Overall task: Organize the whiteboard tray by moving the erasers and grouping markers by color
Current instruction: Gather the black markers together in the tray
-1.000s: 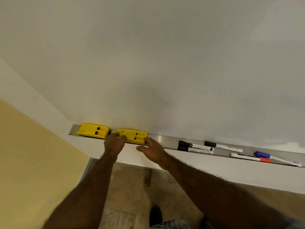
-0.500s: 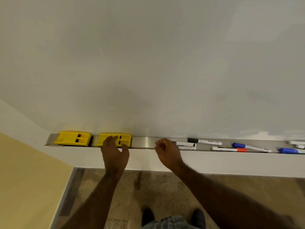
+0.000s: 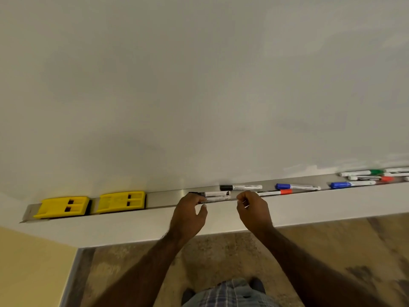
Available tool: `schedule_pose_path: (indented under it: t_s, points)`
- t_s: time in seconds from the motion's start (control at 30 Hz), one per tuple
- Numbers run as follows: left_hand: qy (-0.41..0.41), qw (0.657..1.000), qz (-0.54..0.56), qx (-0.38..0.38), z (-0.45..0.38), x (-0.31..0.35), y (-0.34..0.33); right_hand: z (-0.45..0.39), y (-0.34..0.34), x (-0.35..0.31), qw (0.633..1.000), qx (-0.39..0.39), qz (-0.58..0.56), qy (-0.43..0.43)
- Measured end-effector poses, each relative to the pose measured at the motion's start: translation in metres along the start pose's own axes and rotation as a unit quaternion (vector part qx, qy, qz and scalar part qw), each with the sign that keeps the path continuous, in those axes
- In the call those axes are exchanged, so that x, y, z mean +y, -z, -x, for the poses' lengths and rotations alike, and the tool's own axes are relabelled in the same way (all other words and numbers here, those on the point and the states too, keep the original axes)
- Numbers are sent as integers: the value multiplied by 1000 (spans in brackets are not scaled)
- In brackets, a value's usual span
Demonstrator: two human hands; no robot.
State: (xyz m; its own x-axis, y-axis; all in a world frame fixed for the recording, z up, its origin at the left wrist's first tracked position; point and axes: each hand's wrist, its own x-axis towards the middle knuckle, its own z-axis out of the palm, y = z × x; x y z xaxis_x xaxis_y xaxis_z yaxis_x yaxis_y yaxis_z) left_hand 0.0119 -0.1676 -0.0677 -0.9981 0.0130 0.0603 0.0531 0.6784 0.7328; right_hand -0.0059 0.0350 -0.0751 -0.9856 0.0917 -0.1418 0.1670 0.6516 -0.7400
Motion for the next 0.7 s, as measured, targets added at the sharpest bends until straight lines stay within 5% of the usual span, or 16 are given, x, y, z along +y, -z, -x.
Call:
schedule_pose_path:
  t_s: [0.17, 0.33, 0.7]
  points:
    - [-34, 994, -101, -17, -15, 6, -11, -6, 14, 19, 992, -1, 111, 62]
    - [-55, 975, -211, -36, -26, 7, -16, -30, 26, 30, 941, -25, 296, 165]
    - [-80, 930, -348, -83, -23, -9, -18, -60, 18, 25, 890, -51, 382, 242]
